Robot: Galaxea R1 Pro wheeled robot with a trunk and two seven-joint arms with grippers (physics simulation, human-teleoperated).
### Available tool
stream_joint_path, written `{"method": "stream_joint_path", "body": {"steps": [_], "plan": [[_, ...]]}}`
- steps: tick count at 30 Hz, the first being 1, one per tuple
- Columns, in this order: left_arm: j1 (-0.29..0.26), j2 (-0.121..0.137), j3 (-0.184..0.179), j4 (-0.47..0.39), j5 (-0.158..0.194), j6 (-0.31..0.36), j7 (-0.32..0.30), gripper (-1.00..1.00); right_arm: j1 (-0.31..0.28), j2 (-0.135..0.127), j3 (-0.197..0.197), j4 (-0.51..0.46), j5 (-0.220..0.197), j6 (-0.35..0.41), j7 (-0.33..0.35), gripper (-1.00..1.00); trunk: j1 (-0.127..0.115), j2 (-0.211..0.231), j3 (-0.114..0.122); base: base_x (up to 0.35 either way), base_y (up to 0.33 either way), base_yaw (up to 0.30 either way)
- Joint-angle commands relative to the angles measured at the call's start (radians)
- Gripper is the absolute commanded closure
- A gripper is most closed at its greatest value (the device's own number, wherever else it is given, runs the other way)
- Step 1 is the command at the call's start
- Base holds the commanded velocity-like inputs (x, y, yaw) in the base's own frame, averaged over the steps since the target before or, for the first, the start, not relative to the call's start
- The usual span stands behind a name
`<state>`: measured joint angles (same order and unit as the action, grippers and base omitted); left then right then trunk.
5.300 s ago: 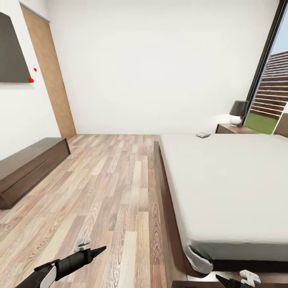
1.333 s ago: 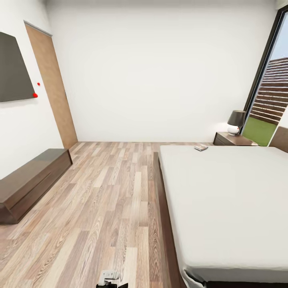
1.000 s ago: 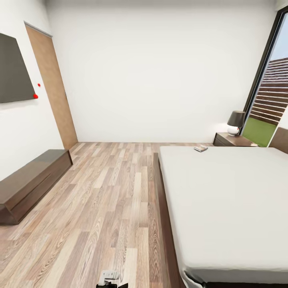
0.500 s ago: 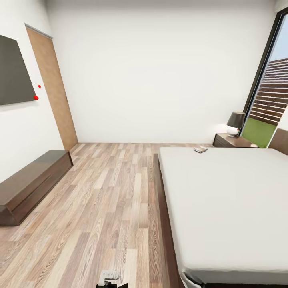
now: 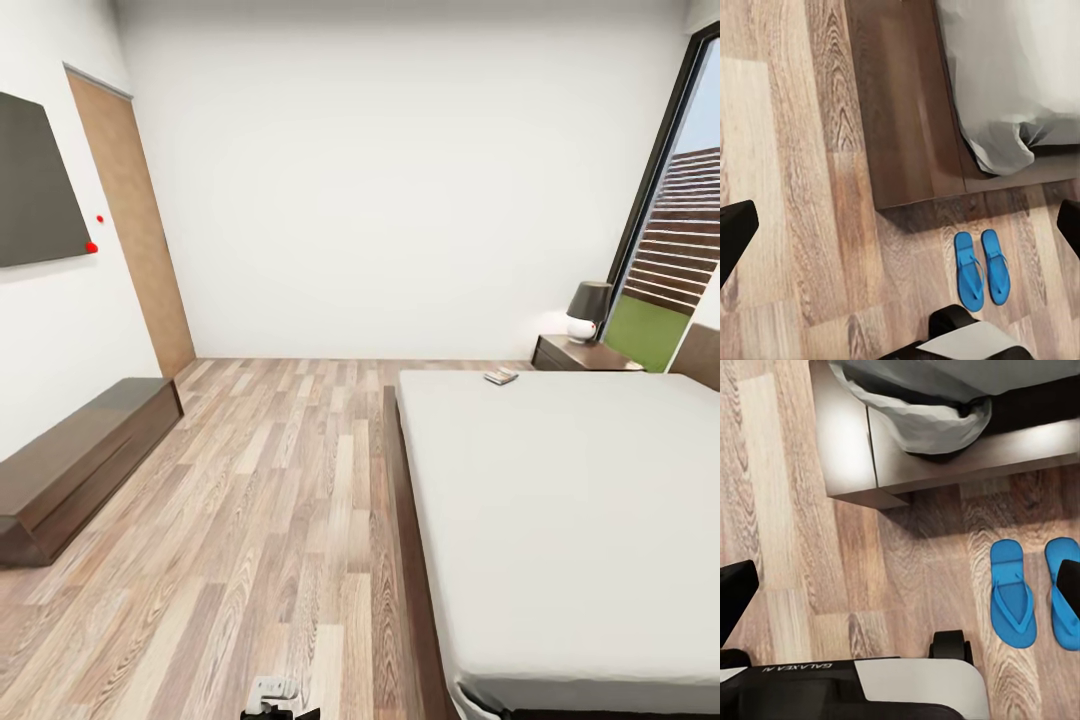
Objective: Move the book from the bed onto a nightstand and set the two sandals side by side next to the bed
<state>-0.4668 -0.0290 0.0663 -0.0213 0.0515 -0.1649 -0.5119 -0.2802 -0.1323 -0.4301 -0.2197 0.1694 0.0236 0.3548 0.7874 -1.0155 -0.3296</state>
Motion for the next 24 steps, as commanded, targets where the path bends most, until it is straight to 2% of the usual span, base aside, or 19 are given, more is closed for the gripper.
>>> {"method": "stream_joint_path", "body": {"steps": [1,5,9,12,14,16,24], "plan": [[-0.001,0.0,0.006,0.001,0.004,0.001,-0.005,-1.0,-0.001,0.0,-0.009,-0.001,0.01,0.002,0.006,-1.0,-0.004,0.006,0.002,0.0,0.0,0.0],[-0.001,0.001,0.006,0.001,0.004,0.001,-0.01,-1.0,-0.001,0.0,-0.009,-0.001,0.01,0.002,0.006,-1.0,-0.004,0.006,0.002,0.0,0.0,0.0],[-0.001,0.002,0.006,0.001,0.004,0.001,-0.05,-1.0,-0.001,-0.001,-0.009,-0.001,0.01,0.002,0.006,-1.0,-0.008,0.013,0.005,0.0,0.0,0.0],[-0.001,0.005,0.007,0.0,0.004,0.003,-0.119,-1.0,-0.001,-0.001,-0.01,-0.001,0.01,0.002,0.006,-1.0,-0.019,0.034,0.015,0.0,0.0,0.0],[-0.001,0.011,0.008,0.0,0.006,0.005,-0.225,-1.0,-0.001,-0.001,-0.01,-0.001,0.01,0.002,0.006,-1.0,-0.027,0.048,0.021,0.0,0.0,0.0],[-0.001,0.019,0.009,0.0,0.006,0.005,-0.254,-1.0,-0.001,-0.001,-0.009,-0.001,0.01,0.002,0.006,-1.0,-0.035,0.062,0.027,0.0,0.0,0.0],[-0.001,0.024,0.008,0.0,0.008,0.005,-0.266,-1.0,-0.001,-0.001,-0.009,-0.001,0.01,0.002,0.006,-1.0,-0.065,0.118,0.052,0.0,0.0,0.0]]}}
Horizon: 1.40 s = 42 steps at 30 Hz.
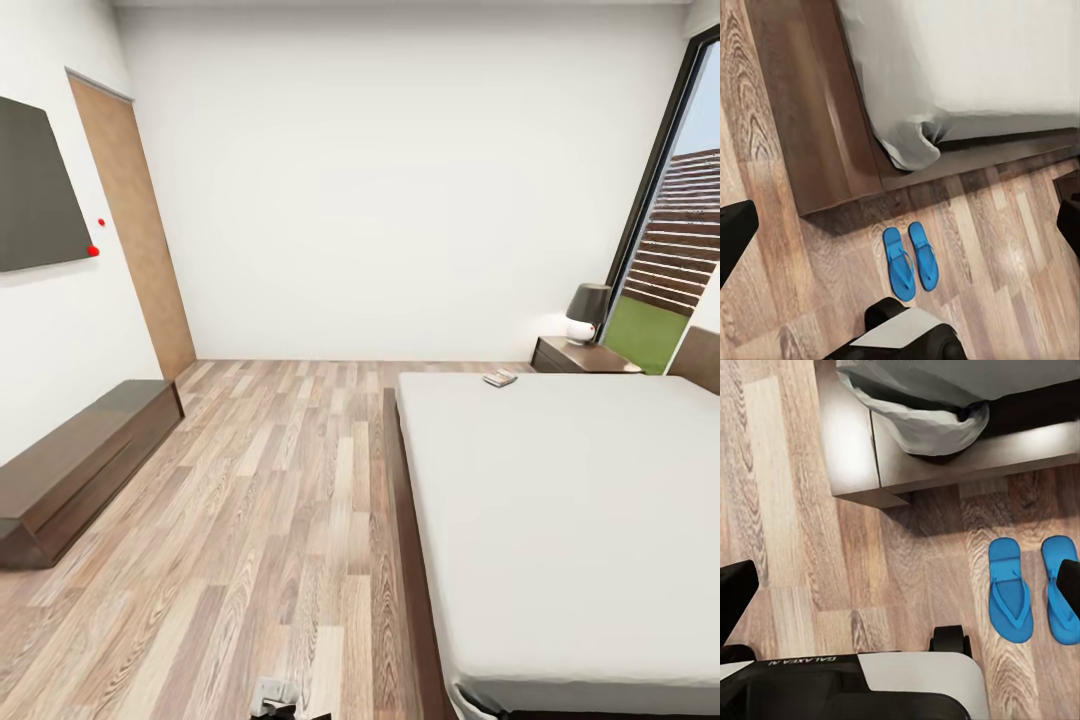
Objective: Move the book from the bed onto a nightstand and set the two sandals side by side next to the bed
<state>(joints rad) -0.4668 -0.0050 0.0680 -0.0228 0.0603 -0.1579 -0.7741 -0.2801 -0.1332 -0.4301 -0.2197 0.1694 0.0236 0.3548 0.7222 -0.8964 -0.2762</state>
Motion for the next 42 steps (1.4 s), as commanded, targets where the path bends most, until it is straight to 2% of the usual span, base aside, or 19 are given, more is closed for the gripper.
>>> {"method": "stream_joint_path", "body": {"steps": [1,42], "plan": [[-0.001,0.0,0.006,0.001,-0.001,-0.002,-0.004,-1.0,-0.001,0.0,-0.009,-0.001,0.01,0.002,0.006,-1.0,-0.004,0.006,0.002,0.0,0.0,0.0],[-0.001,0.0,0.006,0.001,-0.001,-0.002,-0.002,-1.0,-0.001,0.0,-0.009,-0.001,0.01,0.002,0.006,-1.0,-0.161,0.293,0.13,0.0,0.0,0.0]]}}
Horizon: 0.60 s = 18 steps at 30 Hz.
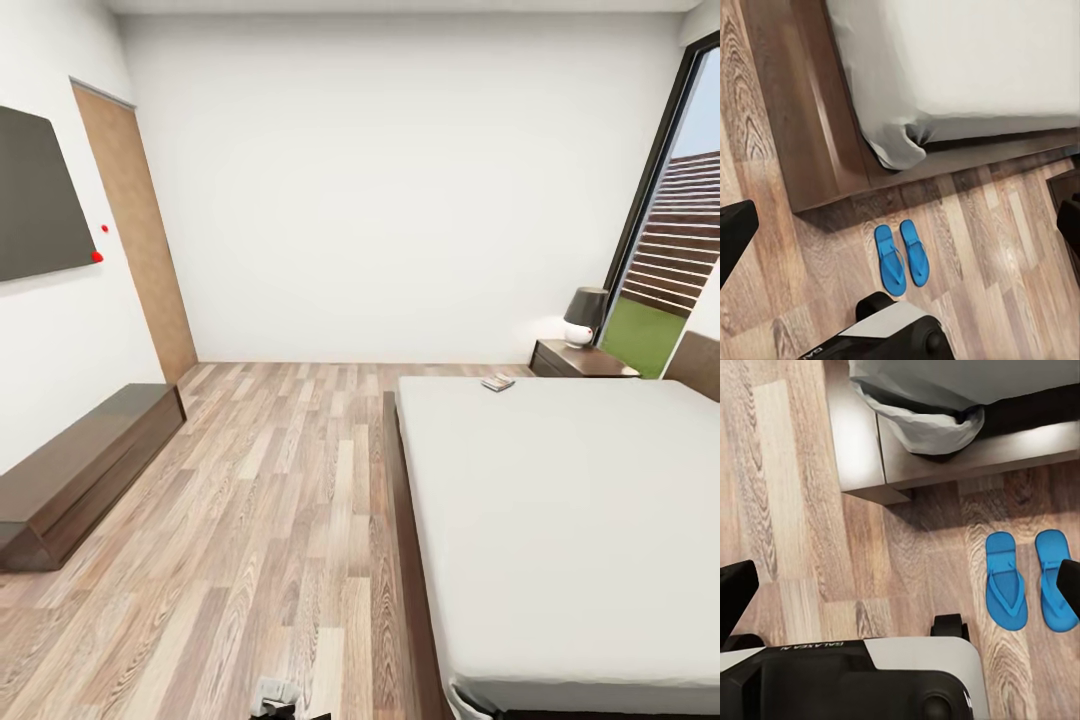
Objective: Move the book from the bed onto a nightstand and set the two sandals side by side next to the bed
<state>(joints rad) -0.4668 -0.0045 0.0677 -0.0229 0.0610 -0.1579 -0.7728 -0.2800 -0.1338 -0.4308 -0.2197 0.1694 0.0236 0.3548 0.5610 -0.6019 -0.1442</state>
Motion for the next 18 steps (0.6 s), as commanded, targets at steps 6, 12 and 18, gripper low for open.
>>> {"method": "stream_joint_path", "body": {"steps": [6,12,18], "plan": [[-0.001,0.0,0.006,0.001,-0.001,-0.002,-0.003,-1.0,-0.001,0.0,-0.009,-0.001,0.01,0.002,0.006,-1.0,-0.023,0.041,0.017,0.0,0.0,0.0],[-0.001,0.0,0.006,0.001,-0.001,-0.002,-0.003,-1.0,-0.001,0.0,-0.009,-0.001,0.01,0.002,0.006,-1.0,-0.046,0.083,0.036,0.0,0.0,0.0],[-0.001,-0.001,0.006,0.002,-0.001,-0.002,-0.002,-1.0,-0.001,0.002,-0.008,-0.001,0.01,0.002,0.006,-1.0,-0.069,0.125,0.055,0.0,0.0,0.0]]}}
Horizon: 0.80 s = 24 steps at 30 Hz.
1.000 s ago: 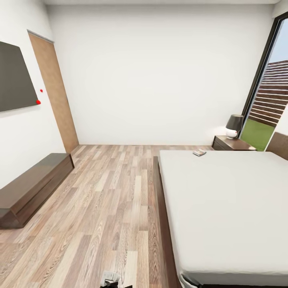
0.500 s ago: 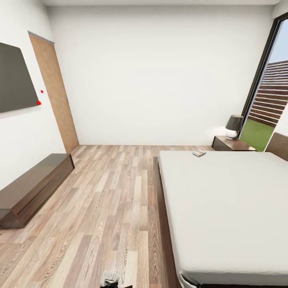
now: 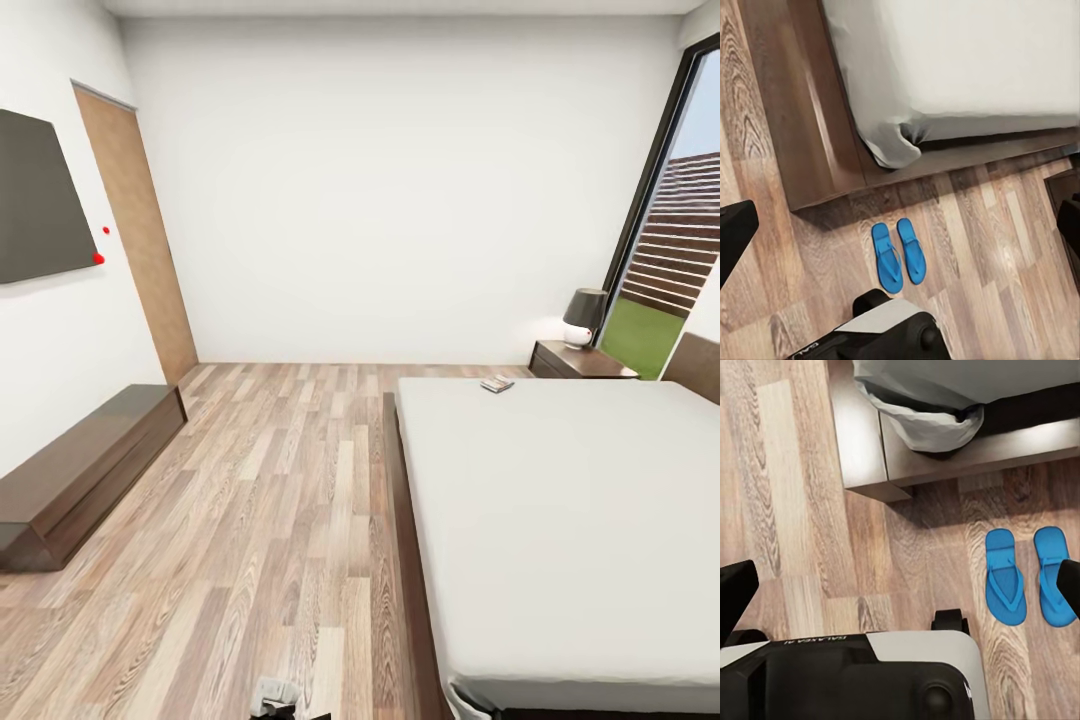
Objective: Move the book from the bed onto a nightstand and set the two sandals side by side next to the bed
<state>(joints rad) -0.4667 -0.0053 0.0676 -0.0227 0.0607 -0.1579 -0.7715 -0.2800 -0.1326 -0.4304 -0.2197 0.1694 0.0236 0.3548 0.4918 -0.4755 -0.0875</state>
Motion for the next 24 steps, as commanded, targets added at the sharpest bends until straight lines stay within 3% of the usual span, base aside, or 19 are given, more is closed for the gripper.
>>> {"method": "stream_joint_path", "body": {"steps": [1,11,24], "plan": [[-0.001,0.0,0.006,0.001,-0.001,-0.002,-0.003,-1.0,-0.001,0.0,-0.009,-0.001,0.01,0.002,0.006,-1.0,-0.003,0.005,0.001,0.0,0.0,0.0],[-0.001,-0.001,0.006,0.001,-0.001,-0.002,-0.003,-1.0,-0.001,-0.001,-0.008,-0.001,0.007,0.002,0.006,-1.0,-0.042,0.075,0.033,0.0,0.0,0.0],[-0.001,-0.001,0.006,0.002,-0.002,-0.002,-0.003,-1.0,-0.001,-0.001,-0.009,-0.001,0.007,0.002,0.006,-1.0,-0.042,0.075,0.033,0.0,0.0,0.0]]}}
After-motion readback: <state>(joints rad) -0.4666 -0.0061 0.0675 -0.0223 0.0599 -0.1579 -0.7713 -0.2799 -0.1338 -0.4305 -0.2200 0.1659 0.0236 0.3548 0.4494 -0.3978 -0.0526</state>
